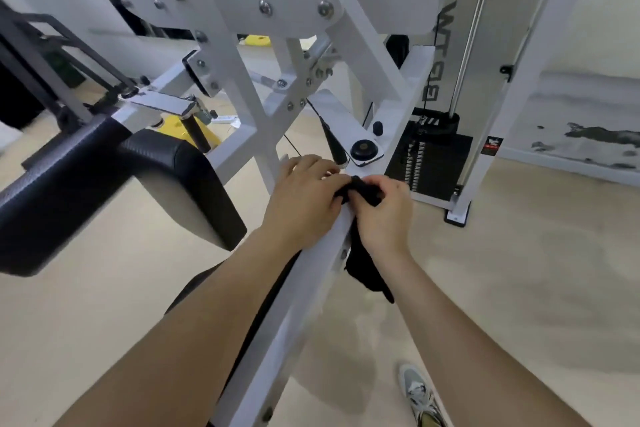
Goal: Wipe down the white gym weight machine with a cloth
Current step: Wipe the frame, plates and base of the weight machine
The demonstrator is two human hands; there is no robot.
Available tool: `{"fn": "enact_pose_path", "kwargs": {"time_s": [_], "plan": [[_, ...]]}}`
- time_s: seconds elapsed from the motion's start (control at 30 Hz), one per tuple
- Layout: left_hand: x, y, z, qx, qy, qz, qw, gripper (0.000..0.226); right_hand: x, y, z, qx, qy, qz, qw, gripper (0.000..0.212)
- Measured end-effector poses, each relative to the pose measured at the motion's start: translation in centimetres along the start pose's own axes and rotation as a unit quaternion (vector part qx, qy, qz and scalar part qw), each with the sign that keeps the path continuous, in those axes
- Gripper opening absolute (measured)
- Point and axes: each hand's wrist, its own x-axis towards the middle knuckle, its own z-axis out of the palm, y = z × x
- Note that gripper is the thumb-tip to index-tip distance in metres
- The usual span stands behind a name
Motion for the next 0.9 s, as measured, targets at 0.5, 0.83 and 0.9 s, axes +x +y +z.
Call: {"fn": "enact_pose_path", "kwargs": {"time_s": [0.5, 0.83, 0.9], "plan": [[-19.7, 3.1, -4.6, 0.104, -0.059, 0.002, 0.993, 0.029, -15.8, 1.8, -2.3, -0.174, -0.27, -0.316, 0.893, 0.036], [-31.2, 5.1, -4.4, 0.074, 0.037, -0.133, 0.988, 0.029, -23.1, -0.3, -1.1, -0.101, -0.34, -0.287, 0.89, 0.019], [-30.6, 5.8, -3.7, 0.076, 0.019, -0.15, 0.985, 0.045, -22.2, -0.4, -1.4, -0.034, -0.325, -0.183, 0.927, 0.035]]}}
